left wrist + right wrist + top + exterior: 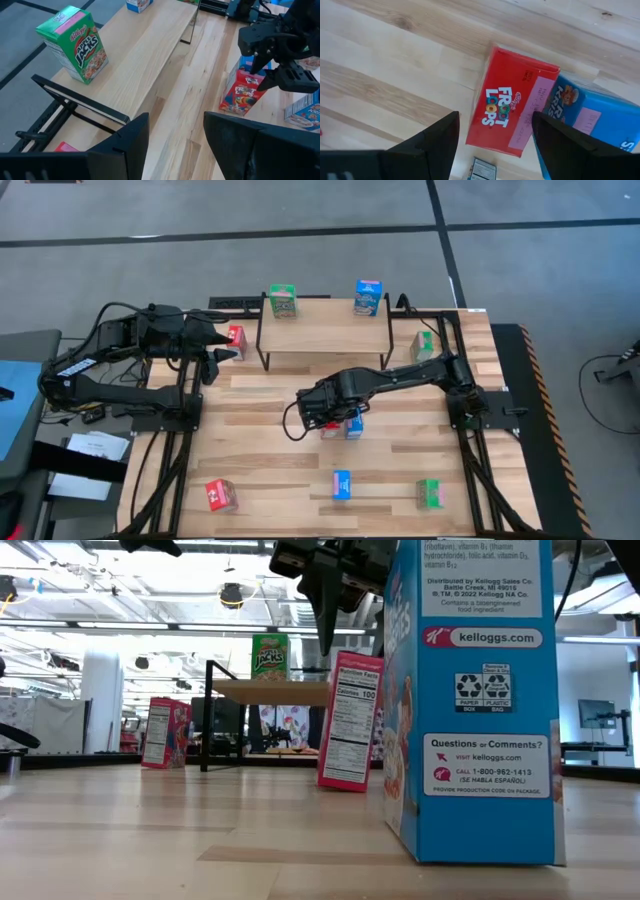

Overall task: Stack cereal on shelf
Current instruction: Put the middle right red cereal box on the shelf

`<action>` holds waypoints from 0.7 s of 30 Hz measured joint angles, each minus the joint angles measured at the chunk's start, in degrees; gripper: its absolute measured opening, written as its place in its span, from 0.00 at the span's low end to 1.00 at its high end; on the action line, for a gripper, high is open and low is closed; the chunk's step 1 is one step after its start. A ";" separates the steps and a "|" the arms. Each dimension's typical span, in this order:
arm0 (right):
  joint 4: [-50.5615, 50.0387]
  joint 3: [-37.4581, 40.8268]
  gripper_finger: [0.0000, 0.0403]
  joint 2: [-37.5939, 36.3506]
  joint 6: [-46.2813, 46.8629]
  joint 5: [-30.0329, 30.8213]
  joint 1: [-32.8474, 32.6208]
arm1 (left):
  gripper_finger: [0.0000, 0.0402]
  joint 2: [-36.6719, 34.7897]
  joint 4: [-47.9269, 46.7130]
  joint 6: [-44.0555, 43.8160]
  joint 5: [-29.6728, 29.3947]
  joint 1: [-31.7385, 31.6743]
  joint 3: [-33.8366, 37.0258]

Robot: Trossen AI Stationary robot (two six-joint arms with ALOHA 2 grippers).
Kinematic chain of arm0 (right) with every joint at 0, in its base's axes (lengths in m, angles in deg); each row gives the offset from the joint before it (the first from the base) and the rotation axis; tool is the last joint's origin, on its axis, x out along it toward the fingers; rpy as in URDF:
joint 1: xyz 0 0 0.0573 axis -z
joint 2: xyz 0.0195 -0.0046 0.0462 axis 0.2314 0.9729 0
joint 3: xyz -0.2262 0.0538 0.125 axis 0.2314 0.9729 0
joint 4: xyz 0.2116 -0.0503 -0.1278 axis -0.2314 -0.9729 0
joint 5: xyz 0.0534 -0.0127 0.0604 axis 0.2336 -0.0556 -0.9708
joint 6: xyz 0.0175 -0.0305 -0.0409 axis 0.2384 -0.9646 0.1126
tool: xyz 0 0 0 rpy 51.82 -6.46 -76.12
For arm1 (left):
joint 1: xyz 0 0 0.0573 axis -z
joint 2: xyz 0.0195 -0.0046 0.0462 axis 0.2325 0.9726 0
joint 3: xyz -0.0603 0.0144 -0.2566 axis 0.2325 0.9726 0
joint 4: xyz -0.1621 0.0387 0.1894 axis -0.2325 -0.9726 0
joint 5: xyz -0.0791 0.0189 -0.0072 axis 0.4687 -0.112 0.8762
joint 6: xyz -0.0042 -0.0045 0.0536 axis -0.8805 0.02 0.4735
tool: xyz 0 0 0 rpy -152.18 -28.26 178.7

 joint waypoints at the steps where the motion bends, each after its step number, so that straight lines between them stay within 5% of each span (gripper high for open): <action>1: -0.07 0.00 0.68 0.00 0.00 0.00 0.00 | 0.44 -0.01 0.00 0.00 0.00 -0.01 0.00; 21: -3.23 -3.48 0.68 -0.13 -1.92 0.02 -0.03 | 0.44 0.00 0.00 1.07 -0.02 0.00 0.00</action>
